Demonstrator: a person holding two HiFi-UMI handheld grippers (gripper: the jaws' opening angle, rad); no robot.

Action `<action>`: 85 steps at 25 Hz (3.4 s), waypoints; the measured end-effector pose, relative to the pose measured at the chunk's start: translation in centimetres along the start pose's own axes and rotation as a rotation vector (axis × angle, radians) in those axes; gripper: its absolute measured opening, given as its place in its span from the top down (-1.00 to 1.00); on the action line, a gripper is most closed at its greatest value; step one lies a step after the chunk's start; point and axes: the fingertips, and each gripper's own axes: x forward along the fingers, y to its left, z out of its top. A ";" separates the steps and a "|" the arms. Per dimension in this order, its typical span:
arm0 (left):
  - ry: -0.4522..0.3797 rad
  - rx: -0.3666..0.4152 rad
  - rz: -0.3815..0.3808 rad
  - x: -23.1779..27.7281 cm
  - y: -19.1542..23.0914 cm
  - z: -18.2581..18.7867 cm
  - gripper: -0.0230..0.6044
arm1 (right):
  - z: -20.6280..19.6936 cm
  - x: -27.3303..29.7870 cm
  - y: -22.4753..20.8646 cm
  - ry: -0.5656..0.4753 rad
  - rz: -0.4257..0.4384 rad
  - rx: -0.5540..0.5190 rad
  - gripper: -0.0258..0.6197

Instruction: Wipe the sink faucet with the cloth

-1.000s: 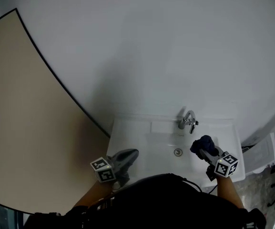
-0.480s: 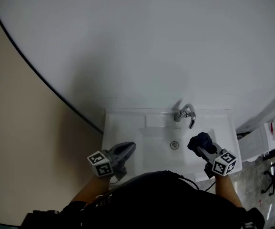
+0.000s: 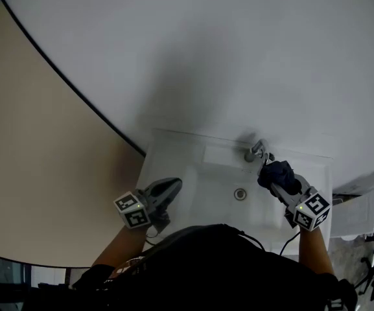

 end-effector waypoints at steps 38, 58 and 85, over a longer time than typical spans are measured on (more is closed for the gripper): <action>-0.060 0.091 -0.052 -8.6 17.8 2.0 0.93 | -16.8 22.2 -10.8 1.783 0.127 -1.143 0.65; -0.009 0.015 -0.047 -9.0 18.9 -0.6 0.93 | -22.7 22.8 -13.0 2.007 0.205 -1.002 0.66; -0.021 0.052 -0.098 -8.3 15.4 1.5 0.93 | -7.0 10.3 -3.7 1.873 0.203 -0.565 0.66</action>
